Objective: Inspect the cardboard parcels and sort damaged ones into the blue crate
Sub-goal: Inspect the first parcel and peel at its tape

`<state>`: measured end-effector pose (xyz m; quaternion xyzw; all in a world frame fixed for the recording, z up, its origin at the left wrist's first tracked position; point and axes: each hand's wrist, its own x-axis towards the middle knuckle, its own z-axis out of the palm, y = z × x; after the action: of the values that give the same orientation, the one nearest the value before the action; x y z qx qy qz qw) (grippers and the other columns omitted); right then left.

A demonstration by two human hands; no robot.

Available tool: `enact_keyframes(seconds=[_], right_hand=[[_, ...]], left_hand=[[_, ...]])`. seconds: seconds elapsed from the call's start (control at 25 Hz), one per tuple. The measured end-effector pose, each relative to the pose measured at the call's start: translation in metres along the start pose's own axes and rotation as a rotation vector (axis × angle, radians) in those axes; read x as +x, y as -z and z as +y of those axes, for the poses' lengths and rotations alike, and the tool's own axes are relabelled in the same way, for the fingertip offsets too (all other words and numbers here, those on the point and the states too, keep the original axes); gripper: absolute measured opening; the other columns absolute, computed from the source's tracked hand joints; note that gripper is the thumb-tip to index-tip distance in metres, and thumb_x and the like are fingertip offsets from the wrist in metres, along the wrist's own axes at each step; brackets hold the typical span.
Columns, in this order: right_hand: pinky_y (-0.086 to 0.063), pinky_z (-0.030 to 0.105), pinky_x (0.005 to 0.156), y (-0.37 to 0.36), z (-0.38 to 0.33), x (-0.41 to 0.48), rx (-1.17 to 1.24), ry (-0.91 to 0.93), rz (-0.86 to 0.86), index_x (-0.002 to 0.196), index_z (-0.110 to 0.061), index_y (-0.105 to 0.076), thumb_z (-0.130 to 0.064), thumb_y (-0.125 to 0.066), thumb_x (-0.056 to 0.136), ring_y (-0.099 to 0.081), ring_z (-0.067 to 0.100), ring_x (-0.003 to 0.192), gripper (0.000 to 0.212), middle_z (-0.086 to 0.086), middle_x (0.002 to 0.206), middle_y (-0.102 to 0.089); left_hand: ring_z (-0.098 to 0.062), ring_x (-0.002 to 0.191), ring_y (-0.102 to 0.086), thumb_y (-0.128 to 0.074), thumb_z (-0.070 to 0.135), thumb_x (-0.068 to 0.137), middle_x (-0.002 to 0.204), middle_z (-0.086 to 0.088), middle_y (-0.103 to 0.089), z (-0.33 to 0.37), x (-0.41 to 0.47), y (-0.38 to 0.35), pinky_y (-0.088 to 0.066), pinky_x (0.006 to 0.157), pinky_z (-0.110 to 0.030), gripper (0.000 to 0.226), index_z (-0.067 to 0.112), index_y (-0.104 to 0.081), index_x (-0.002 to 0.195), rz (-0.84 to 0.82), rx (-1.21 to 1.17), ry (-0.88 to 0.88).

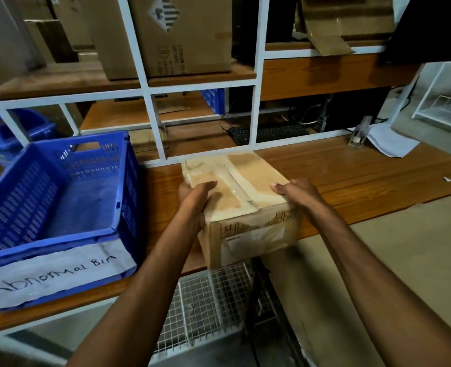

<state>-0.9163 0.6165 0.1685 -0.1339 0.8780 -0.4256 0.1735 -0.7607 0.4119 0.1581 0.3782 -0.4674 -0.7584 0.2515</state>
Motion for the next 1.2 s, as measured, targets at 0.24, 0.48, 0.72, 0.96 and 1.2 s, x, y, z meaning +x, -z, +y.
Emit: enact_keyframes(seconds=[0.24, 0.48, 0.72, 0.96, 1.2], right_hand=[[-0.053, 0.042, 0.103, -0.032, 0.009, -0.023, 0.242, 0.284, 0.082, 0.151, -0.021, -0.037, -0.015, -0.085, 0.083, -0.057, 0.018, 0.125, 0.083, -0.002, 0.139, -0.059], [-0.051, 0.034, 0.099, -0.071, 0.036, -0.030, 0.201, 0.290, 0.152, 0.134, -0.014, -0.063, -0.022, -0.088, 0.080, -0.063, 0.026, 0.123, 0.060, 0.007, 0.130, -0.069], [-0.054, 0.046, 0.100, -0.072, 0.011, -0.022, 0.210, 0.379, 0.131, 0.143, -0.031, -0.050, -0.029, -0.086, 0.081, -0.062, 0.019, 0.122, 0.072, -0.004, 0.131, -0.067], [-0.054, 0.041, 0.098, -0.068, -0.113, -0.016, 0.189, 0.557, 0.139, 0.139, -0.027, -0.055, -0.029, -0.087, 0.081, -0.063, 0.023, 0.118, 0.066, -0.001, 0.129, -0.069], [-0.056, 0.042, 0.095, -0.158, -0.255, -0.029, 0.240, 0.765, 0.101, 0.141, -0.029, -0.053, -0.029, -0.086, 0.079, -0.066, 0.022, 0.112, 0.071, -0.008, 0.120, -0.070]], left_hand=[[-0.013, 0.133, -0.053, -0.079, 0.011, 0.089, 0.150, 0.003, -0.046, 0.012, -0.015, 0.038, -0.054, 0.104, -0.041, 0.080, 0.033, -0.031, 0.149, -0.126, 0.368, -0.634], [-0.010, 0.137, -0.051, -0.078, 0.039, 0.089, 0.149, 0.006, -0.049, -0.032, -0.007, 0.076, -0.052, 0.108, -0.050, 0.071, 0.035, -0.039, 0.148, -0.123, 0.563, -0.739], [-0.009, 0.131, -0.050, -0.080, 0.037, 0.087, 0.147, 0.001, -0.043, -0.023, -0.008, 0.084, -0.056, 0.103, -0.046, 0.068, 0.019, -0.049, 0.144, 0.000, 0.607, -0.815], [-0.011, 0.127, -0.055, -0.084, 0.028, 0.086, 0.143, 0.001, -0.053, 0.089, -0.011, 0.117, -0.055, 0.098, -0.031, 0.065, 0.032, -0.047, 0.140, 0.170, 0.613, -1.040], [-0.025, 0.113, -0.064, -0.088, 0.033, 0.079, 0.126, -0.009, -0.062, 0.207, 0.014, 0.237, -0.057, 0.090, -0.051, 0.061, 0.024, -0.054, 0.128, 0.383, 0.740, -1.221]])
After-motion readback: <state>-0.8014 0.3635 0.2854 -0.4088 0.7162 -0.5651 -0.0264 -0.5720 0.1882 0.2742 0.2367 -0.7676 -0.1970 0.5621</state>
